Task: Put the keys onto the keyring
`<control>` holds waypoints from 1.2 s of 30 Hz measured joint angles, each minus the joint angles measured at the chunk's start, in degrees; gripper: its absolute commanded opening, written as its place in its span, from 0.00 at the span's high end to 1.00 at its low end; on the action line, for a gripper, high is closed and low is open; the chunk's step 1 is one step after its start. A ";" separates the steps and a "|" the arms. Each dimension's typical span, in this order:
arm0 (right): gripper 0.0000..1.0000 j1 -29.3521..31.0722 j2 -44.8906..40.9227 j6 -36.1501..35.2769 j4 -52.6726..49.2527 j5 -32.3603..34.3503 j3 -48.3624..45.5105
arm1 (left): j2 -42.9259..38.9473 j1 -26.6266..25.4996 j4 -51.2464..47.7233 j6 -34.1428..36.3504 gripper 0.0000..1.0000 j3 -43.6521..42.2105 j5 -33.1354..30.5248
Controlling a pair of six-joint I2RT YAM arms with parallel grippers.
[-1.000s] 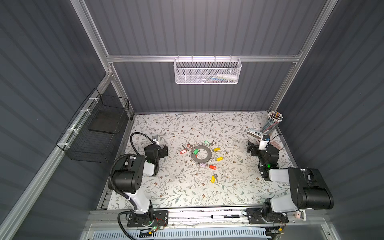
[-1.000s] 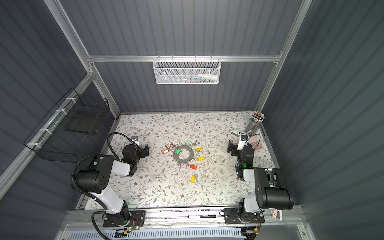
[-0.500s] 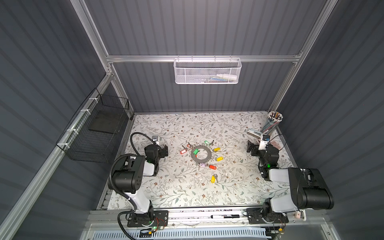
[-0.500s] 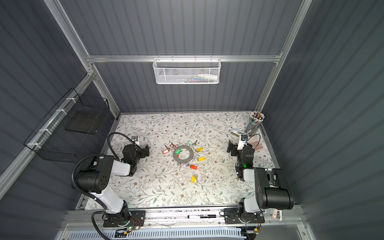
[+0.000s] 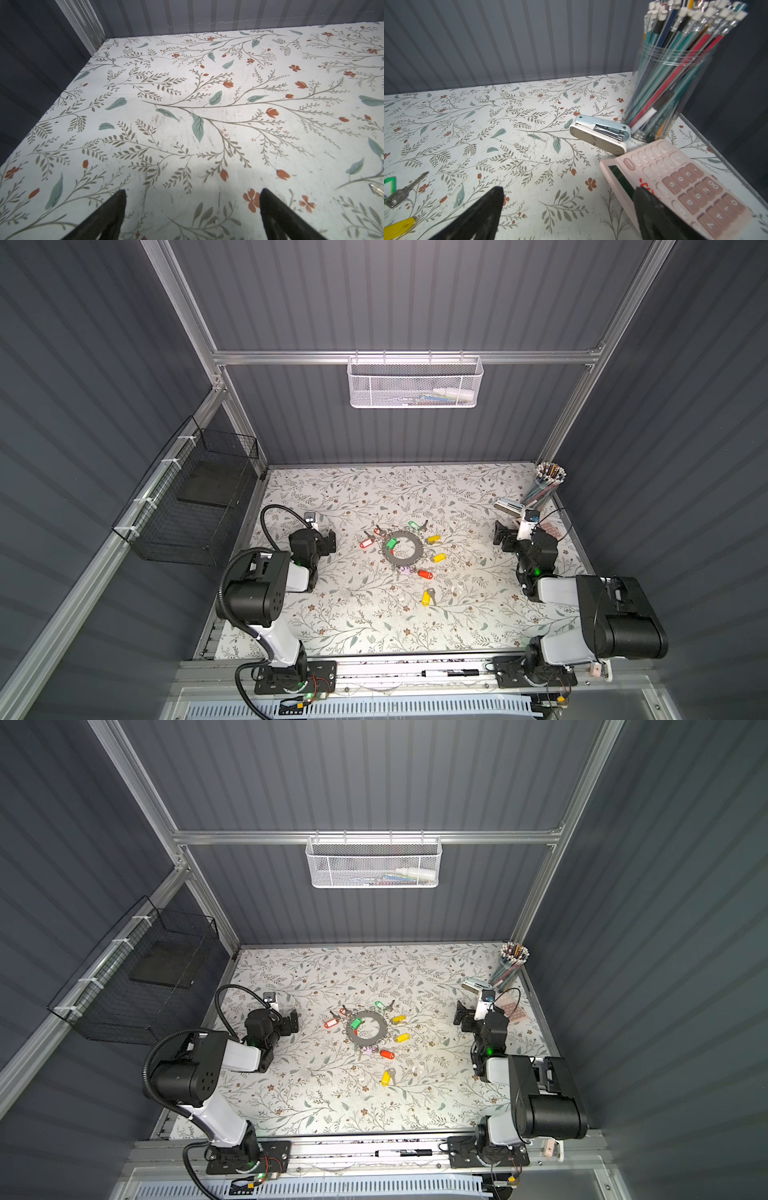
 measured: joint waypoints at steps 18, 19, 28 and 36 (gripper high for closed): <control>0.01 1.57 -8.94 1.73 -6.60 9.01 -0.57 | -7.93 0.02 -12.15 -3.72 0.00 2.82 -7.93; 0.01 2.05 -12.22 2.05 -7.91 10.05 -0.48 | -10.01 -0.04 -14.53 -5.07 0.00 3.76 -9.11; 0.01 1.57 -37.75 23.10 -27.28 21.33 1.14 | -26.62 -0.72 -47.43 -25.16 0.00 15.30 -13.22; 0.01 1.25 -37.18 33.81 -48.59 16.90 10.14 | -40.35 -0.72 -62.34 -30.75 0.00 14.88 1.22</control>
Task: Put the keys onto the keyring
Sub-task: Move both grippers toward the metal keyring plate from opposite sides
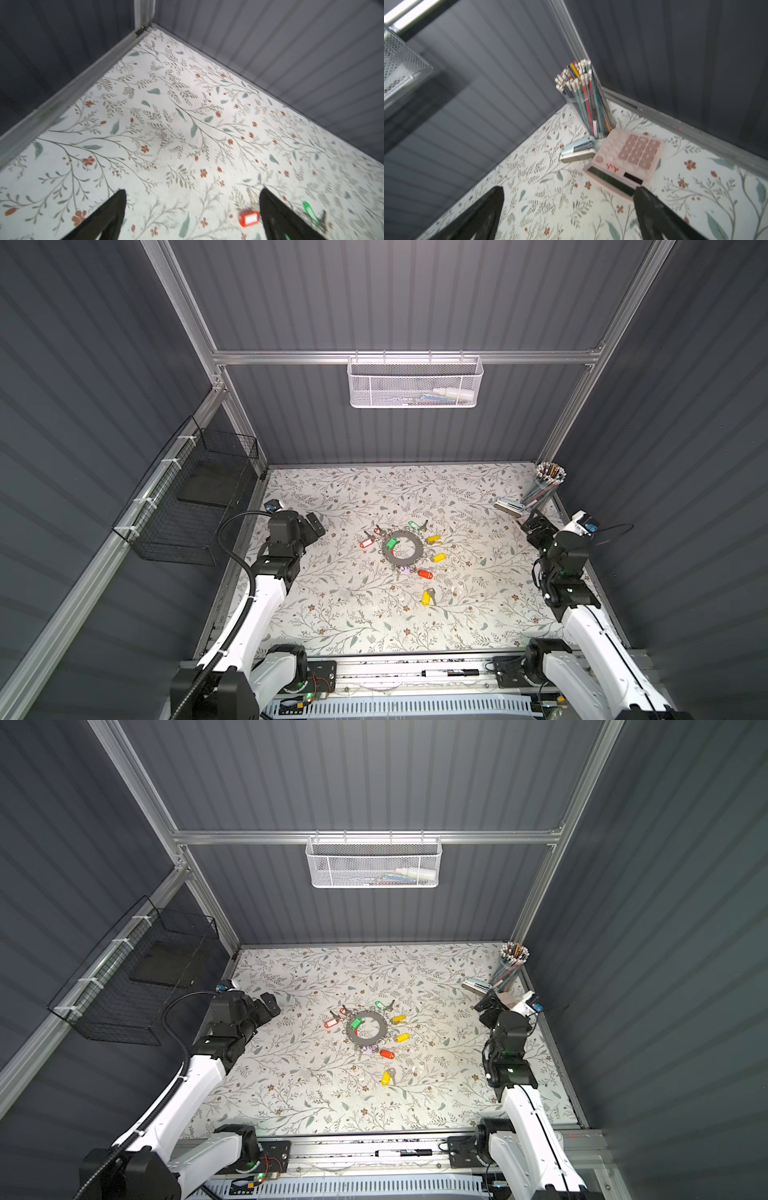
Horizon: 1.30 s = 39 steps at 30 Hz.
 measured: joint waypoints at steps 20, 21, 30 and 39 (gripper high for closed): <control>0.01 16.72 17.49 -6.84 -18.45 -18.05 12.66 | 16.09 -21.27 -1.16 0.68 0.39 -2.05 21.70; 0.01 17.90 19.15 -7.39 -18.67 -18.69 13.33 | 18.03 -21.92 -0.44 1.05 0.40 -2.03 22.01; 0.01 25.70 29.66 -9.81 -18.78 -24.79 18.16 | 28.63 -23.34 5.97 4.22 0.45 0.48 23.69; 0.01 28.28 33.59 -9.84 -16.92 -27.52 18.86 | 35.63 -22.53 11.17 4.72 0.49 3.43 25.90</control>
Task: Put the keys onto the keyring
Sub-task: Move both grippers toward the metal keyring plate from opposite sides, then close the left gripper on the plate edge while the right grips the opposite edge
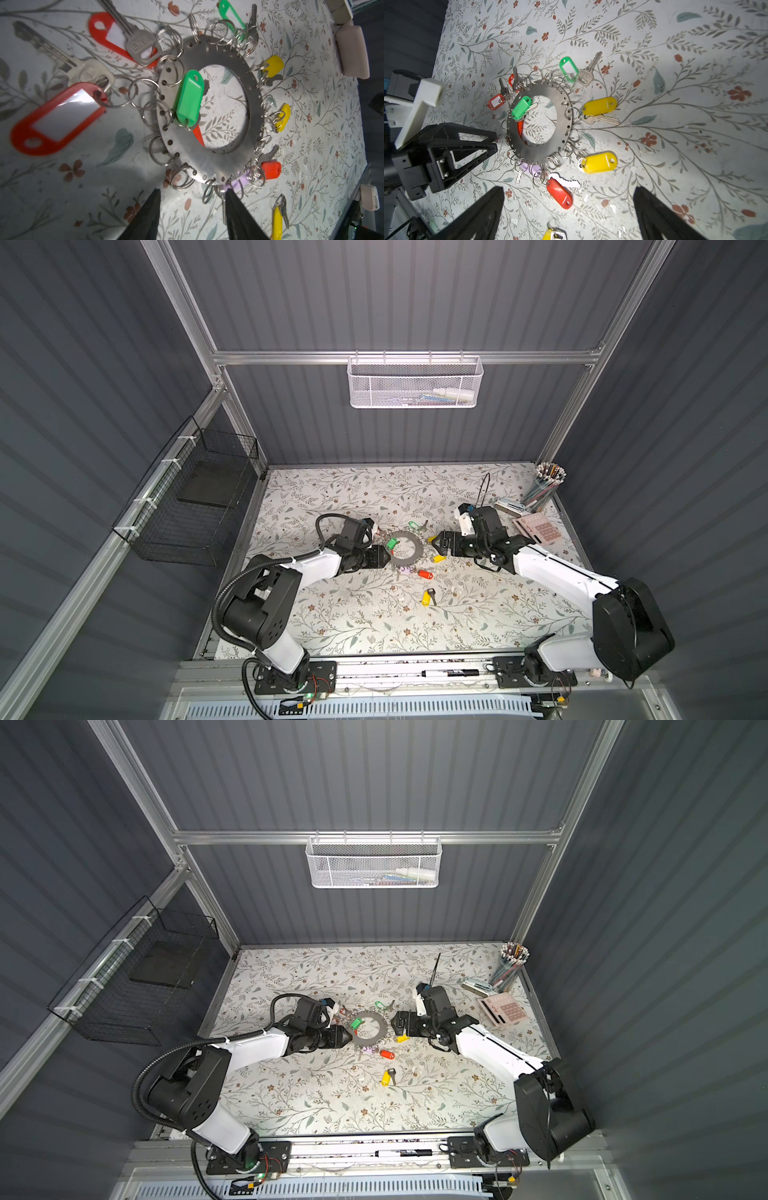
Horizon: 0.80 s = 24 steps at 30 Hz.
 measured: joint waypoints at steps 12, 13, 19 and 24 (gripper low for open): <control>0.01 1.07 1.01 0.04 1.38 -1.51 0.09 | 5.57 2.75 8.87 -7.08 0.68 -0.09 5.22; 0.01 1.14 1.20 0.09 1.42 -1.68 0.09 | 5.66 2.75 9.97 -8.55 0.68 -0.63 5.31; 0.01 1.92 2.21 0.46 1.60 -2.03 0.31 | 4.44 2.78 15.06 -19.12 0.71 -4.28 4.46; 0.01 2.14 2.23 0.48 1.73 -2.12 0.70 | 4.15 2.78 19.80 -27.58 0.75 -6.95 3.61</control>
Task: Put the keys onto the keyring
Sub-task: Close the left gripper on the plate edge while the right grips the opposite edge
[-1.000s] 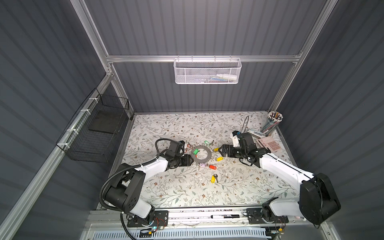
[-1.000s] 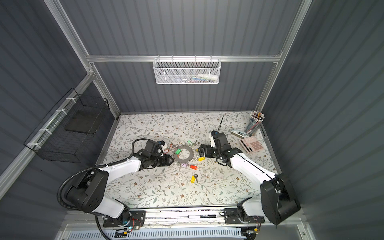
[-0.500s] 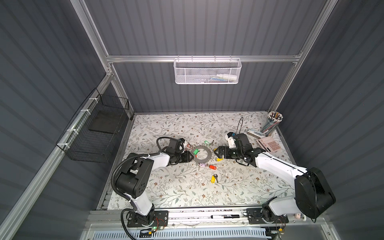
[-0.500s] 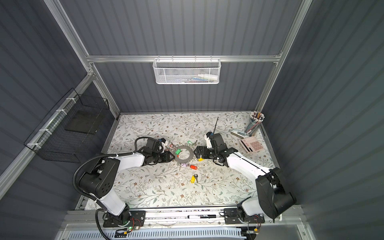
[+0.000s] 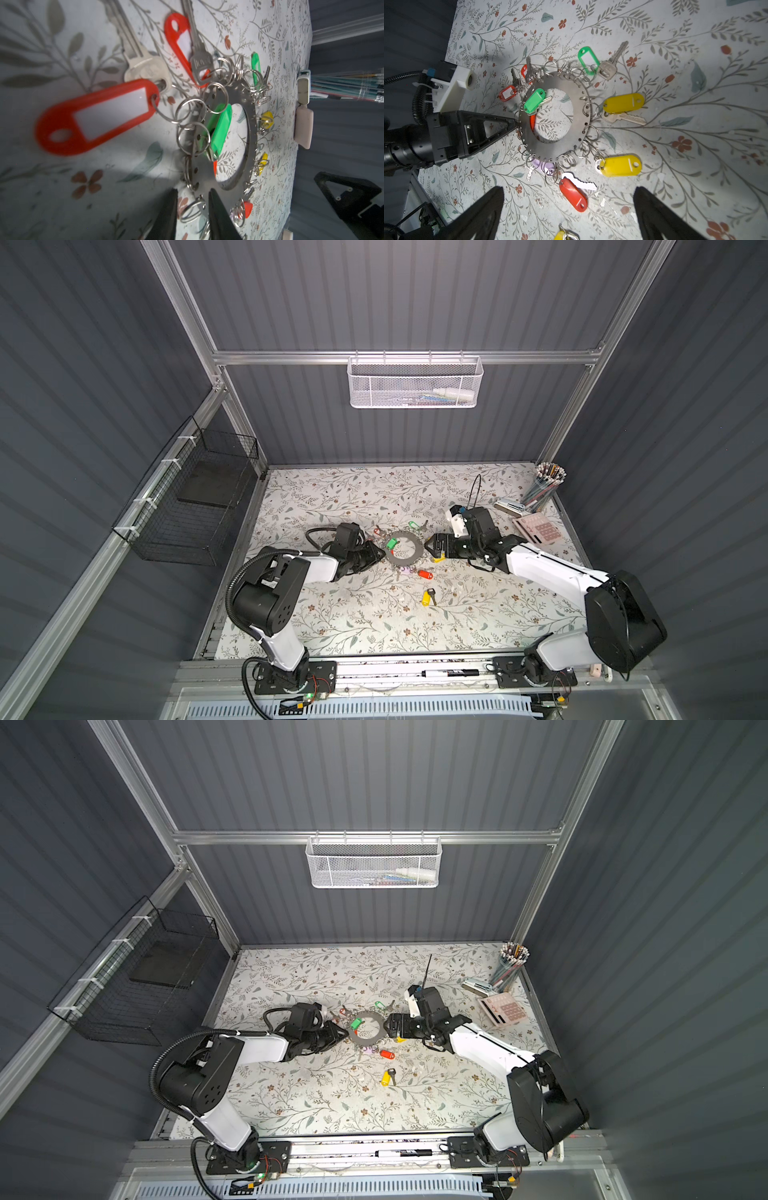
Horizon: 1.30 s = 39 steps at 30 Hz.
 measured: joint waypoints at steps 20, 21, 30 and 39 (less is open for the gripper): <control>0.01 0.87 0.02 0.17 0.24 -1.03 0.00 | 1.36 -0.02 9.88 -12.46 0.90 -3.80 -3.13; 0.01 0.87 0.04 0.17 0.33 -1.07 0.00 | 1.36 -0.02 9.90 -12.61 0.91 -3.80 -3.17; 0.01 1.16 0.94 0.15 0.90 -1.38 0.00 | 1.29 0.00 10.58 -13.07 0.96 -3.85 -3.17; 0.01 1.18 1.99 0.15 1.05 -1.42 0.04 | -3.02 -0.46 -1.16 -9.94 1.00 -1.27 -3.63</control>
